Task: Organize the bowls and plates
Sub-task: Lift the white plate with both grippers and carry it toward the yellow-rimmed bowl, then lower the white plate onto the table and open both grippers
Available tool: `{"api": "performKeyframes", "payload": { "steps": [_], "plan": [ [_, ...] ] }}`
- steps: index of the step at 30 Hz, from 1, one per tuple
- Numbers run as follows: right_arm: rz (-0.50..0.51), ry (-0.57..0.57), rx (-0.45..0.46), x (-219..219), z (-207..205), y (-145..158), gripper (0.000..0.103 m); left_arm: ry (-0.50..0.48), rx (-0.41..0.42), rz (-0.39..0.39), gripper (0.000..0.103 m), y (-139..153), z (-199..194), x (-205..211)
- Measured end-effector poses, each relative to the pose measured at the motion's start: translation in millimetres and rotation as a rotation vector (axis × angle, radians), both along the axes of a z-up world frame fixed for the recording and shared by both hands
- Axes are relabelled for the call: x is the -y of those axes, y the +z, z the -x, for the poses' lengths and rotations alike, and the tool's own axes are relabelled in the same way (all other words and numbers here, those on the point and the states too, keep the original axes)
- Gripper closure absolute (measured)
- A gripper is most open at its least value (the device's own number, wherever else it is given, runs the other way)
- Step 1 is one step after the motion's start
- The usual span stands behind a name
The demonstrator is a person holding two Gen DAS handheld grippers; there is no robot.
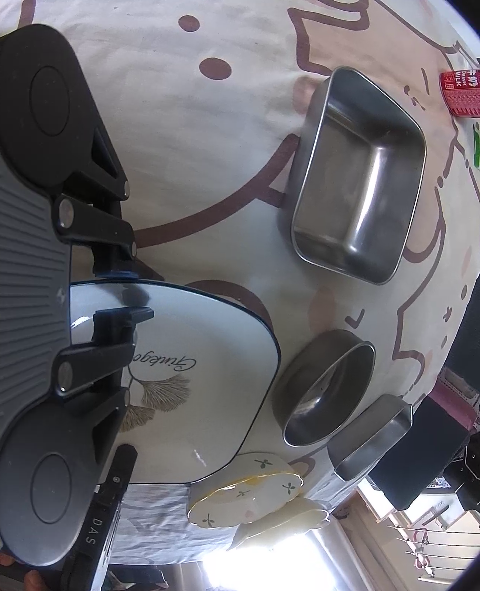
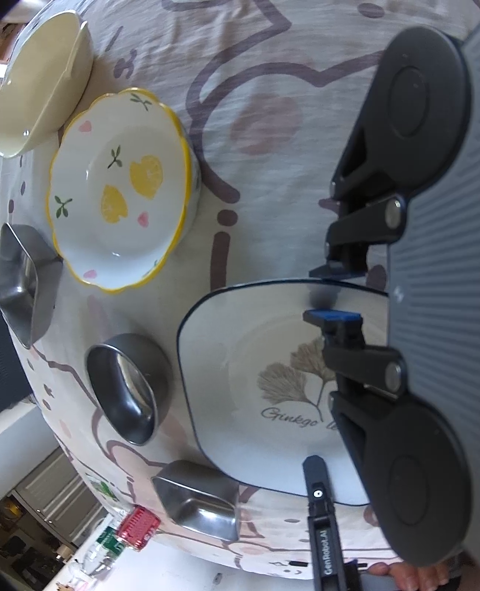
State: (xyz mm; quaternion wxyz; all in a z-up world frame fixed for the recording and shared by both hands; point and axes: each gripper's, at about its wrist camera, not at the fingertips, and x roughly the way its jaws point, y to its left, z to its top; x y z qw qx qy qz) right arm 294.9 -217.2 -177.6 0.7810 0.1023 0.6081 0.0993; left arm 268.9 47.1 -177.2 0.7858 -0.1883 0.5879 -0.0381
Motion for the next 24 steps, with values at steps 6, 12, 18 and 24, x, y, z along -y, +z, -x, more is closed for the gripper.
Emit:
{"api": "performKeyframes", "payload": {
  "steps": [6,12,18,24],
  "plan": [
    [0.010,0.014,-0.005,-7.0,0.5,-3.1,0.083,-0.013,-0.009,-0.010,0.087,-0.9,-1.6,1.0],
    [0.015,0.015,-0.008,-8.1,-0.3,-4.7,0.083,-0.024,-0.013,-0.011,0.087,-1.8,-2.6,1.1],
    [0.007,0.016,-0.010,-6.6,-0.6,-5.1,0.083,-0.049,-0.014,-0.026,0.087,-2.3,-5.1,5.0],
    [0.037,0.018,0.007,-7.8,1.5,-2.2,0.078,-0.078,-0.015,-0.051,0.082,-1.5,-4.2,7.5]
  ]
}}
